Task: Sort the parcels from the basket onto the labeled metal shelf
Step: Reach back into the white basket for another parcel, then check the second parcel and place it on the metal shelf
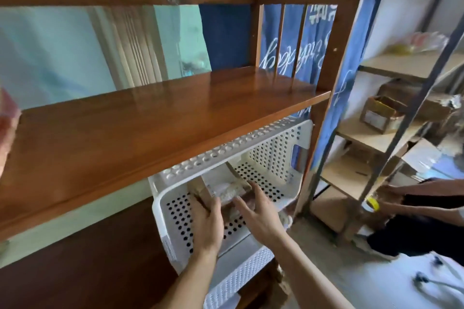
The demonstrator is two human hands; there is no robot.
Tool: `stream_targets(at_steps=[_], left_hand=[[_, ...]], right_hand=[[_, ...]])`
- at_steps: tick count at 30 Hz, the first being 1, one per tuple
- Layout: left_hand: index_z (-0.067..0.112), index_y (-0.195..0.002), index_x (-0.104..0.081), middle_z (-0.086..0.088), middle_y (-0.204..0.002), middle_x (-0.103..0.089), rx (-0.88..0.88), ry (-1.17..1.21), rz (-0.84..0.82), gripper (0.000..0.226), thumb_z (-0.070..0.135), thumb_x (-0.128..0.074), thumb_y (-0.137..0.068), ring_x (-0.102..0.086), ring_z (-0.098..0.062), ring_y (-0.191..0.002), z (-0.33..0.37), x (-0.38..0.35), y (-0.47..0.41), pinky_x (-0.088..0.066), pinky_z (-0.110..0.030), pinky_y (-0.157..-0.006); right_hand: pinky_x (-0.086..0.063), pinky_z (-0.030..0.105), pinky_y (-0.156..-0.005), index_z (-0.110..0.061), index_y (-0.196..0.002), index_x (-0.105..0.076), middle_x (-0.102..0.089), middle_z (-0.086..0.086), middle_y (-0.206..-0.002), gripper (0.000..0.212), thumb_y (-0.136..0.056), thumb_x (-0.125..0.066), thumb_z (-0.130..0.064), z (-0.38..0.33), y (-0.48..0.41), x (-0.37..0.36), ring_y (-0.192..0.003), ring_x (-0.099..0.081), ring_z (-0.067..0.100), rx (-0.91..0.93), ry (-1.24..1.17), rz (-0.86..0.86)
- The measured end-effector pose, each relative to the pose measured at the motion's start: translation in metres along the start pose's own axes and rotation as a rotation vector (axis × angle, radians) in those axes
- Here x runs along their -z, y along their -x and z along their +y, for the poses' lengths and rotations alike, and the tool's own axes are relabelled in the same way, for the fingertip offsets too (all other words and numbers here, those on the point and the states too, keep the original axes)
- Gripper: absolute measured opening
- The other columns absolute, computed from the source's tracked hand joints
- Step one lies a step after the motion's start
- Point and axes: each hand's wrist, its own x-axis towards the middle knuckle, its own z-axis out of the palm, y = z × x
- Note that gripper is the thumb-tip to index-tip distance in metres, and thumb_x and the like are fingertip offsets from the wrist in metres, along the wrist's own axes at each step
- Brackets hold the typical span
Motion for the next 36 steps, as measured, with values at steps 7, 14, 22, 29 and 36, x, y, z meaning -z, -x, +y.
stream_targets(at_steps=[7, 14, 22, 29, 36], left_hand=[[0.028, -0.156, -0.025, 0.014, -0.143, -0.043, -0.112, 0.060, -0.130, 0.054, 0.022, -0.043, -0.106, -0.053, 0.019, -0.102, 0.015, 0.003, 0.044, -0.037, 0.007, -0.075], [0.022, -0.157, -0.026, 0.003, -0.153, -0.042, -0.163, 0.182, -0.317, 0.054, 0.016, -0.044, -0.106, -0.047, -0.009, -0.131, 0.003, 0.046, 0.129, -0.043, 0.005, -0.078], [0.023, -0.147, -0.039, 0.002, -0.137, -0.060, -0.295, 0.311, -0.426, 0.050, 0.003, -0.048, -0.103, -0.062, 0.007, -0.116, -0.002, 0.170, 0.245, -0.051, -0.009, -0.084], [0.029, -0.155, -0.019, 0.026, -0.132, -0.060, -0.425, 0.292, -0.260, 0.088, 0.007, -0.073, -0.089, -0.060, 0.000, -0.121, 0.005, 0.272, 0.292, -0.054, -0.031, -0.101], [0.047, -0.155, -0.012, -0.004, -0.151, -0.050, -0.358, 0.550, -0.088, 0.115, 0.052, -0.085, -0.067, -0.060, -0.020, -0.128, -0.010, 0.399, 0.343, -0.059, -0.037, -0.089]], right_hand=[[-0.056, 0.028, -0.084, -0.021, -0.131, -0.056, -0.073, -0.013, -0.102, 0.050, -0.088, -0.068, -0.044, 0.006, 0.049, 0.007, -0.093, -0.067, -0.004, -0.007, -0.219, 0.194], [-0.059, 0.045, -0.082, -0.039, -0.122, -0.054, -0.074, -0.011, -0.104, 0.048, -0.077, -0.067, -0.046, -0.014, 0.166, 0.005, -0.095, -0.072, 0.010, 0.022, -0.278, 0.458], [-0.062, 0.033, -0.076, -0.030, -0.128, -0.055, -0.073, -0.014, -0.098, 0.049, -0.084, -0.075, -0.020, -0.072, 0.325, -0.030, -0.088, -0.073, 0.006, 0.141, -0.315, 0.584], [-0.061, 0.042, -0.081, -0.028, -0.129, -0.056, -0.072, -0.013, -0.110, 0.050, -0.083, -0.075, -0.020, -0.138, 0.385, -0.053, -0.102, -0.071, 0.015, 0.335, -0.444, 0.445], [-0.056, 0.020, -0.072, -0.014, -0.120, -0.049, -0.066, -0.010, -0.099, 0.050, -0.075, -0.065, -0.001, -0.205, 0.422, -0.103, -0.089, -0.068, 0.001, 0.452, -0.934, 0.116]])
